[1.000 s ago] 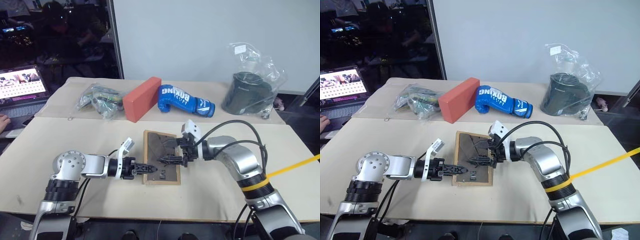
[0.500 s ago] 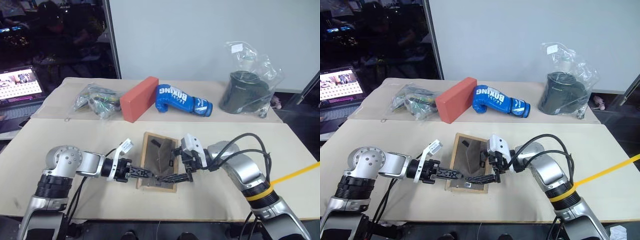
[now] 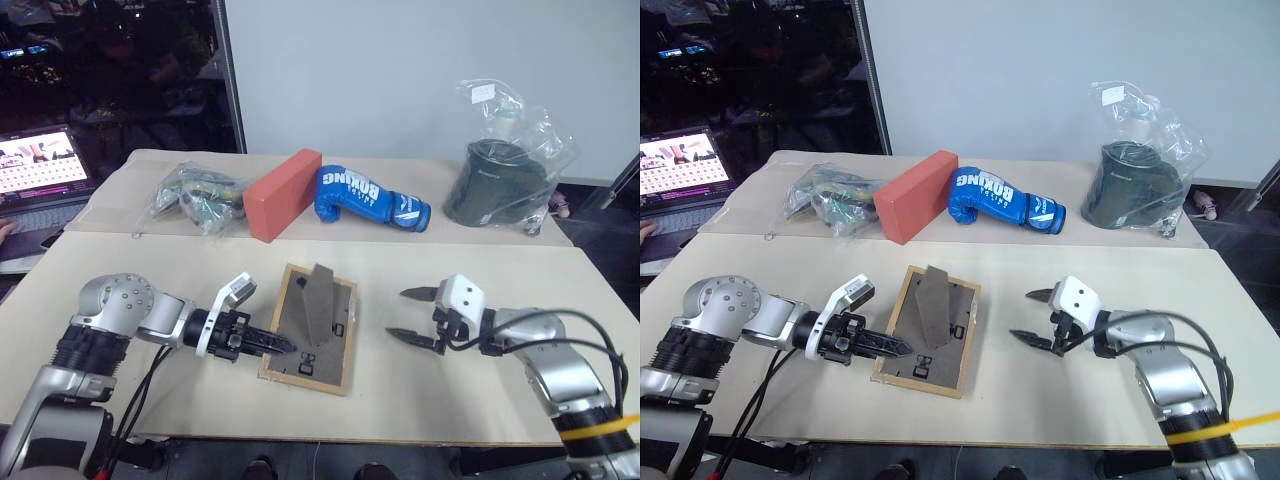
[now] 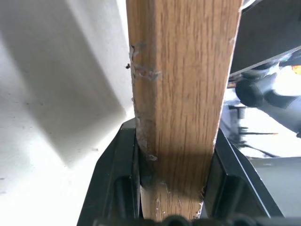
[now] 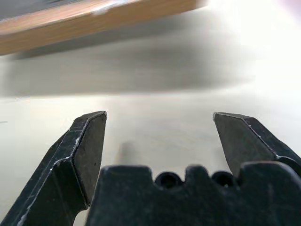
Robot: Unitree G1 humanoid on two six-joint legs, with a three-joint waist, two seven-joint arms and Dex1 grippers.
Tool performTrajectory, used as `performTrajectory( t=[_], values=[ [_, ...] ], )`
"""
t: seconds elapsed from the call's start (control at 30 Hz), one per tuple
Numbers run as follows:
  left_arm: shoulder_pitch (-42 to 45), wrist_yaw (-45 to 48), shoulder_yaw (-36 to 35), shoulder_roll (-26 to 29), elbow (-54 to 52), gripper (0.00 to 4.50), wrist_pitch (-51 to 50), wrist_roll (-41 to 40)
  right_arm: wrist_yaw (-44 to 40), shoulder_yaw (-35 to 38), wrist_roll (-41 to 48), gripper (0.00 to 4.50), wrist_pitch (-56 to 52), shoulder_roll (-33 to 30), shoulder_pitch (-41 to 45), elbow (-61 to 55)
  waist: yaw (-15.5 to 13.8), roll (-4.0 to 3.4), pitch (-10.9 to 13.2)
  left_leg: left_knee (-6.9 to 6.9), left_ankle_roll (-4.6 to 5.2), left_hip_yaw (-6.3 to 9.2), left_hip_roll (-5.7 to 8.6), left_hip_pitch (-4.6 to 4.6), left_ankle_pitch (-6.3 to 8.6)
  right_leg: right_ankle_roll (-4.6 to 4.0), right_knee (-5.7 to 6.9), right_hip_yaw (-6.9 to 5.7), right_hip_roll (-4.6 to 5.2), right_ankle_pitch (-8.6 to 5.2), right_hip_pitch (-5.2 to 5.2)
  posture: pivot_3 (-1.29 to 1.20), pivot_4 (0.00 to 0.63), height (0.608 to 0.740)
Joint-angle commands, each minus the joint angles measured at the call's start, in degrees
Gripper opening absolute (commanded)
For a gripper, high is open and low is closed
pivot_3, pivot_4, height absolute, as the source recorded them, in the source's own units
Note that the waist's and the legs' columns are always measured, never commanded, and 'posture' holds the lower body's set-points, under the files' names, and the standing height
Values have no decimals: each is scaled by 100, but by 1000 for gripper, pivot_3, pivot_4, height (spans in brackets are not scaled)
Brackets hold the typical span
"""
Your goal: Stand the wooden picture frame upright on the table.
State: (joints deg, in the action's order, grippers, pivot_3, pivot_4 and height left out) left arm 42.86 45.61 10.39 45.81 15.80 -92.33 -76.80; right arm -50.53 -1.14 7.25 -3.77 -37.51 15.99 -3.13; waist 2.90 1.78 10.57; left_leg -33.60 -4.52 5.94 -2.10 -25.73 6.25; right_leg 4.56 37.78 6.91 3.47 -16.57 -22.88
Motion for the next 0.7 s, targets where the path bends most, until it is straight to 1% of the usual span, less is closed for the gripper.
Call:
performTrajectory(
  t=[0.03,0.07,0.1,0.17,0.23,0.33,0.43,0.6,0.7],
  values=[
    [346,239,380,182,490,1158,-17,-907,1311,164,-1070,4237,1679,232,-140,-136,12,-2,1,-9,0,-1,1,-16,0,0,9,2,0,0,-17,0,150,727],
    [412,274,576,196,704,1158,-17,-1033,1735,66,-1632,4237,2219,212,-197,-104,27,-5,3,-13,0,-1,2,-24,-1,1,12,2,0,0,-23,0,150,727],
    [464,288,718,209,852,1158,-17,-1133,2017,-8,-2019,4237,2587,191,-232,-62,26,-6,4,-16,-1,-1,3,-27,-2,2,16,4,1,1,-27,0,150,727],
    [588,409,1061,257,1011,1158,-17,-1252,2820,-283,-3176,4237,3281,91,-219,4,27,-7,4,-18,-1,-1,5,-27,-2,2,20,4,2,1,-28,0,150,727],
    [741,527,1370,295,1112,1158,-17,-1369,3423,-376,-3767,4237,3680,164,-42,9,34,-5,5,-18,-2,0,5,-27,-2,2,20,3,1,1,-30,0,150,727],
    [904,593,1617,303,1207,1158,-17,-1368,3848,-474,-4116,4237,3981,201,198,74,46,-5,9,-18,-5,0,5,-29,-5,1,24,4,0,1,-31,0,150,727],
    [1189,814,1840,231,1386,1158,-17,-1439,3978,-867,-4547,4237,4320,197,526,250,49,-4,9,-22,-6,1,5,-28,-7,0,25,3,1,1,-25,0,150,727],
    [1379,934,2002,177,1460,1158,-17,-1353,4229,-956,-4610,4237,4549,233,757,340,42,-4,9,-21,-5,3,6,-31,-7,0,25,2,1,1,-24,0,150,727],
    [1324,953,2048,227,1400,1158,-17,-1303,4216,-988,-4437,3483,4624,250,789,377,46,-4,9,-21,-5,4,6,-32,-8,-1,26,1,1,2,-24,0,150,727]
  ],
)
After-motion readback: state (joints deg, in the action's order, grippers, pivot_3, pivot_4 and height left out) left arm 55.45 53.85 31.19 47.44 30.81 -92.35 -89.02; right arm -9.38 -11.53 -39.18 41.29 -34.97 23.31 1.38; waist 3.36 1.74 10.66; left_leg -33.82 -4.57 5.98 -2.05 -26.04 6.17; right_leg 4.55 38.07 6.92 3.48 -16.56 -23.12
